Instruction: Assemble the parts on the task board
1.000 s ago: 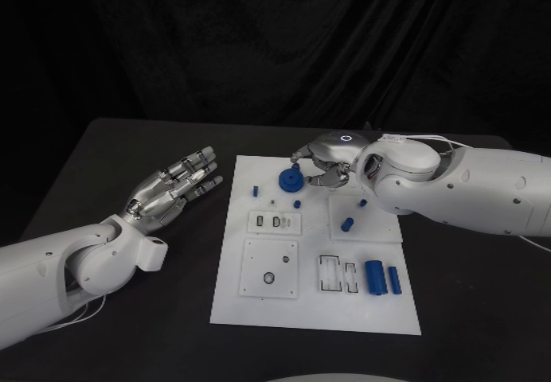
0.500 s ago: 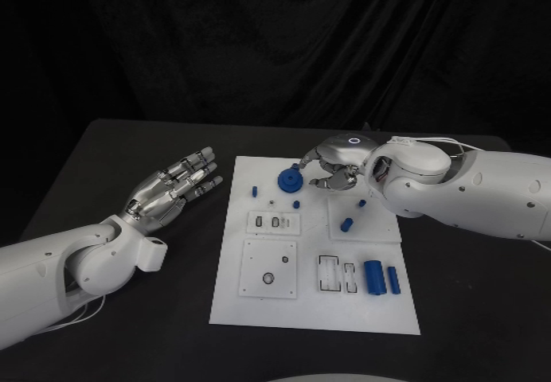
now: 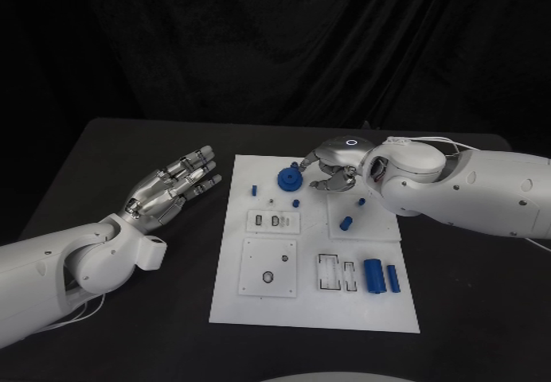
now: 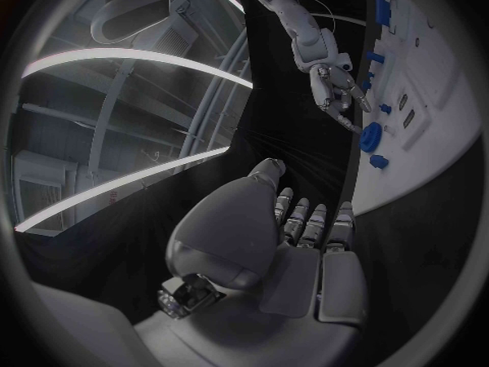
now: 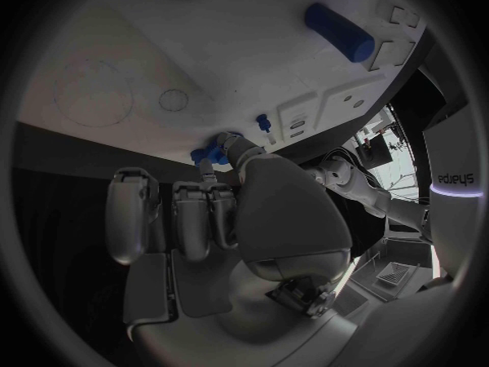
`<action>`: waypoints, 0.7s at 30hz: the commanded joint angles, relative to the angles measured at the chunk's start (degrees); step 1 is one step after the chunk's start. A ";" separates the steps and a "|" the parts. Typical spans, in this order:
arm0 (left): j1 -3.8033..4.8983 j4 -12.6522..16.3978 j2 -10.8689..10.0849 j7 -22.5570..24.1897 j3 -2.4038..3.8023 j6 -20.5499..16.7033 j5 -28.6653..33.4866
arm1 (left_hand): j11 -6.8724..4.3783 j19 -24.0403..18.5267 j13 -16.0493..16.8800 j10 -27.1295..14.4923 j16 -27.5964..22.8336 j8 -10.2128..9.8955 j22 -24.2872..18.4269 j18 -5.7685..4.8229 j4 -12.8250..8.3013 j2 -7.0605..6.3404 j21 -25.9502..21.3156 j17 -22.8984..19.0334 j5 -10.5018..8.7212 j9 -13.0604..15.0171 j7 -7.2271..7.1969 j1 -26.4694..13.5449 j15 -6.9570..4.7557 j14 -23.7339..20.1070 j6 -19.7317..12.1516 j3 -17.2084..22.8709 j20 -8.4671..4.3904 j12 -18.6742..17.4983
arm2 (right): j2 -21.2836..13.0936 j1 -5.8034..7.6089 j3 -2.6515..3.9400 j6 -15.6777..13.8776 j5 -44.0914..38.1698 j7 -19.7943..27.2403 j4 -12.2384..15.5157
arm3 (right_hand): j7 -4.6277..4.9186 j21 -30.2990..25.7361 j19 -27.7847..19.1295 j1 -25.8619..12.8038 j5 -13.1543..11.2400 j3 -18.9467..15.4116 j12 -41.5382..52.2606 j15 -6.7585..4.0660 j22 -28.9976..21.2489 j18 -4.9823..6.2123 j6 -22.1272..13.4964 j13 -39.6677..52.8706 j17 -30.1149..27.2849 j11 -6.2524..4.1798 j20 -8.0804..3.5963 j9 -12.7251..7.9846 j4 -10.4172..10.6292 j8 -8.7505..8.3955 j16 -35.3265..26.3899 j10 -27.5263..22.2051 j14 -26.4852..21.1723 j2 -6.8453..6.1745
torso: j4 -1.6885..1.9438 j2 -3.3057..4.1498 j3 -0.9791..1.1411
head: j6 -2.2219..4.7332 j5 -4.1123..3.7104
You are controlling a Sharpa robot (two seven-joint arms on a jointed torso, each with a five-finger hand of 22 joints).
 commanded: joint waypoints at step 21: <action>-0.11 -0.35 0.39 3.07 0.04 1.15 0.13 | 0.18 -0.12 0.06 -0.04 -0.04 0.32 0.06 1.01 0.05 -0.08 0.14 -0.03 -0.24 0.08 0.61 -0.71 0.53 0.01 0.06 0.57 0.42 0.26 | 1.10 -1.29 0.02 1.83 -0.36 0.43 -0.67 | 0.53 -0.99 -0.05 -0.41 0.18 0.13 0.15 0.02 9.18 0.71 4.60 15.08 15.09 0.10 0.12 -0.12 0.38 1.45 0.16 6.17 5.95 0.22 | 0.09 -0.04 -0.14 | -0.34 0.17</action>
